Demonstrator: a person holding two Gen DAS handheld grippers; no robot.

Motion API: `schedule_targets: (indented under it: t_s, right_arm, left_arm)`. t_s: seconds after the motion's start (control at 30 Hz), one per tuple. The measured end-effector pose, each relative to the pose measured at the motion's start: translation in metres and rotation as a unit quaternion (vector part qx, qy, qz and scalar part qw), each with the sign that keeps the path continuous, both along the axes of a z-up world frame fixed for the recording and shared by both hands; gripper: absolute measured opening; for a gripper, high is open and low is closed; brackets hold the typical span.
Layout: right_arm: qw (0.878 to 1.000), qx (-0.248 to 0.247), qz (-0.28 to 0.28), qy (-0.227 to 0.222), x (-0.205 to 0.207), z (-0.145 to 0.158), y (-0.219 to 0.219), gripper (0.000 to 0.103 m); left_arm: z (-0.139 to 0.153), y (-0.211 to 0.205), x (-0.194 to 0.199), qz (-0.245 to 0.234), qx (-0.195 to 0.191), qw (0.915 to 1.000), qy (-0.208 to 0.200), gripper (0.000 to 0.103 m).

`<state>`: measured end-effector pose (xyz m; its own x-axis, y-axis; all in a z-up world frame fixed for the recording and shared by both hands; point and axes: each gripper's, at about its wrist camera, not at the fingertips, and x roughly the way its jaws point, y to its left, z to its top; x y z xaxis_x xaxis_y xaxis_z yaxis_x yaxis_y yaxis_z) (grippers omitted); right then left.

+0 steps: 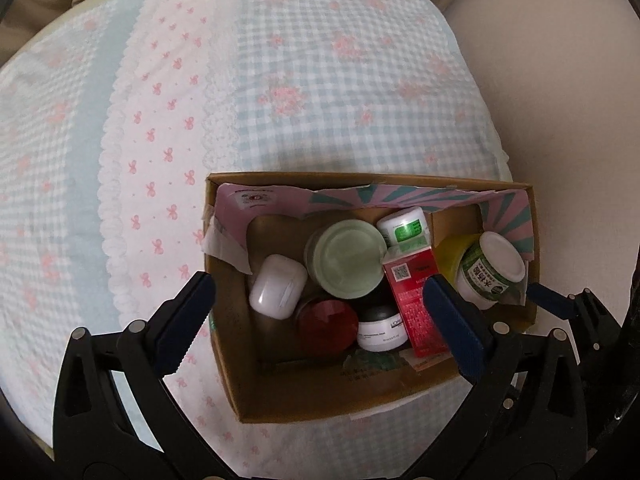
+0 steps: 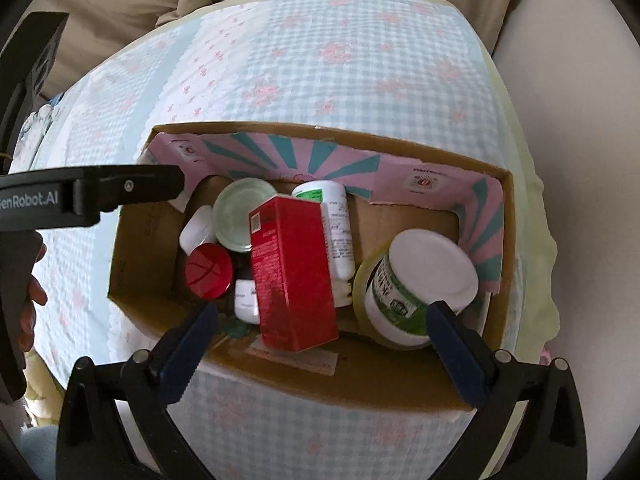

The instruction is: Organize rigid objects

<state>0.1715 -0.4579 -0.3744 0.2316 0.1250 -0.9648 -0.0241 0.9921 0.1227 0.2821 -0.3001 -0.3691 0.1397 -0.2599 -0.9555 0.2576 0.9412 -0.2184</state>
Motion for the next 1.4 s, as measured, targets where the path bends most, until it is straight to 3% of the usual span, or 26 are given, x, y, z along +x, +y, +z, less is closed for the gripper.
schedule_targets:
  t_s: [0.4, 0.53, 0.73, 0.9, 1.0, 1.13, 1.27, 1.4]
  right_arm:
    - [0.999, -0.001, -0.02, -0.029, -0.027, 0.035, 0.007, 0.103]
    - [0.999, -0.015, -0.021, -0.046, -0.041, 0.056, 0.021, 0.103]
    - [0.994, -0.021, -0.053, -0.096, -0.068, 0.113, 0.046, 0.103]
    - [0.987, -0.015, -0.071, -0.145, -0.084, 0.176, 0.077, 0.103]
    - [0.978, -0.024, -0.07, -0.196, -0.091, 0.224, 0.098, 0.103]
    - [0.961, -0.028, -0.057, -0.271, -0.102, 0.287, 0.128, 0.103]
    - [0.946, -0.037, -0.047, -0.319, -0.113, 0.329, 0.157, 0.103]
    - [0.943, -0.029, -0.048, -0.327, -0.123, 0.335, 0.172, 0.103]
  left_arm:
    - [0.049, 0.033, -0.036, 0.015, -0.001, 0.9991, -0.041, 0.103]
    - [0.078, 0.054, -0.059, 0.017, -0.008, 0.9975, -0.068, 0.103]
    - [0.139, 0.099, -0.099, 0.015, -0.003, 0.9915, -0.129, 0.103]
    - [0.209, 0.144, -0.133, 0.022, -0.001, 0.977, -0.212, 0.103]
    - [0.261, 0.175, -0.151, 0.046, -0.011, 0.9602, -0.275, 0.103]
    - [0.325, 0.212, -0.177, 0.073, -0.015, 0.9312, -0.357, 0.103]
    - [0.351, 0.237, -0.193, 0.097, -0.005, 0.9188, -0.383, 0.103]
    - [0.354, 0.259, -0.211, 0.113, -0.001, 0.9117, -0.395, 0.103]
